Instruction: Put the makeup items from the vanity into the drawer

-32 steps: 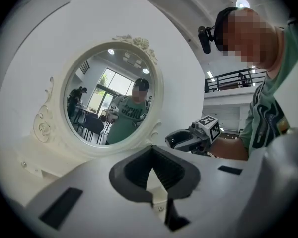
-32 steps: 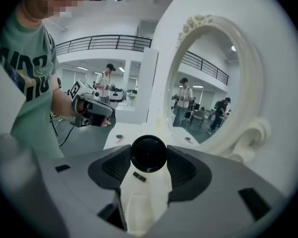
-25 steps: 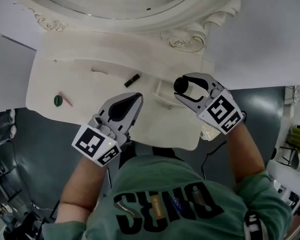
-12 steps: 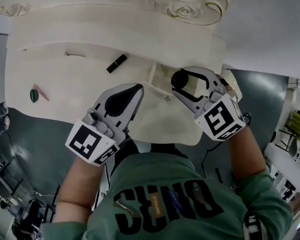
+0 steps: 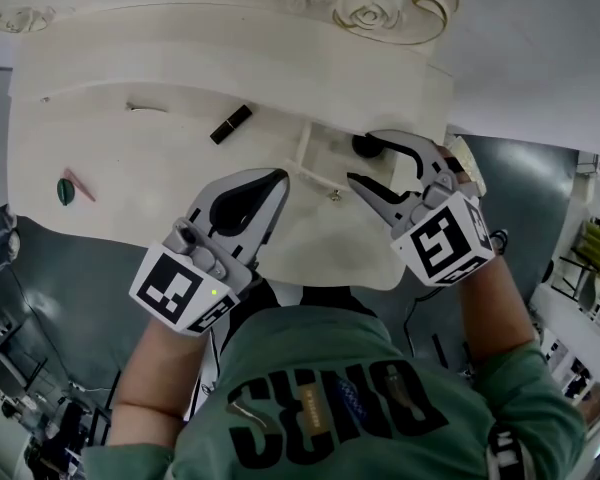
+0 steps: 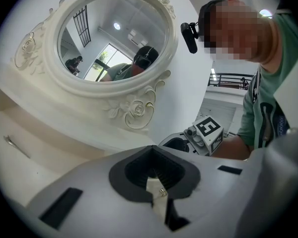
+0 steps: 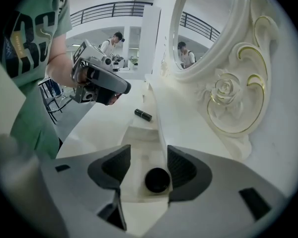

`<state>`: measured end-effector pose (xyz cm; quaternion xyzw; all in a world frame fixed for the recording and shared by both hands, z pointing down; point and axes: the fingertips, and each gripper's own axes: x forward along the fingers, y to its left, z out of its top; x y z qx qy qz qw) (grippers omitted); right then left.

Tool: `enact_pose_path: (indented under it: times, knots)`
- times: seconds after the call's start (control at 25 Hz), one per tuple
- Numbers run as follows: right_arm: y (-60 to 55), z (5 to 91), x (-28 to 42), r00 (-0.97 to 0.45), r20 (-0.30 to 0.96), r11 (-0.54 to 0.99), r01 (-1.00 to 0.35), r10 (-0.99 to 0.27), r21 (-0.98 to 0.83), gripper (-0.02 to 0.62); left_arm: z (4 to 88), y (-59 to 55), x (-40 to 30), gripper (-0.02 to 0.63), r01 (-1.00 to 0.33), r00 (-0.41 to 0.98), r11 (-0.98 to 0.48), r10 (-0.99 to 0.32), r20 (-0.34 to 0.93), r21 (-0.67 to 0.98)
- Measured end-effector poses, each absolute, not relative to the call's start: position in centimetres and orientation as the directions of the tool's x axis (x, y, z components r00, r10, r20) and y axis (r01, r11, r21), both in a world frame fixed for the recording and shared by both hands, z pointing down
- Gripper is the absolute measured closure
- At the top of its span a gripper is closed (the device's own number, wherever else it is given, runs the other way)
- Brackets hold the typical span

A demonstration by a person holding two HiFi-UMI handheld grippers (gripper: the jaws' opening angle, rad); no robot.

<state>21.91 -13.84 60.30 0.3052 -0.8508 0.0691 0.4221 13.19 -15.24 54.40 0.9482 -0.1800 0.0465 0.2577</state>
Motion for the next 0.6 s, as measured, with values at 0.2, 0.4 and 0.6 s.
enact_pose_path:
  times: [0.2,0.4,0.6]
  knots:
    - [-13.9,58.5,21.8,-0.479,0.726,0.783,-0.608,-0.493,0.131,0.353,53.9,-14.6,12.7,0.598,-0.372,0.928,-0.801,-0.326,0.18,0.469]
    - [-13.9,55.2,20.6,-0.554,0.651,0.763,-0.644,-0.519,0.061,0.375,51.4,-14.4,11.4,0.598,-0.393,0.919,-0.808,-0.358,0.164,0.439]
    - [-14.0,49.0,18.8,-0.63,0.535,0.739,-0.674,-0.563,-0.016,0.4,46.0,-14.2,8.5,0.598,-0.43,0.901,-0.811,-0.414,0.129,0.397]
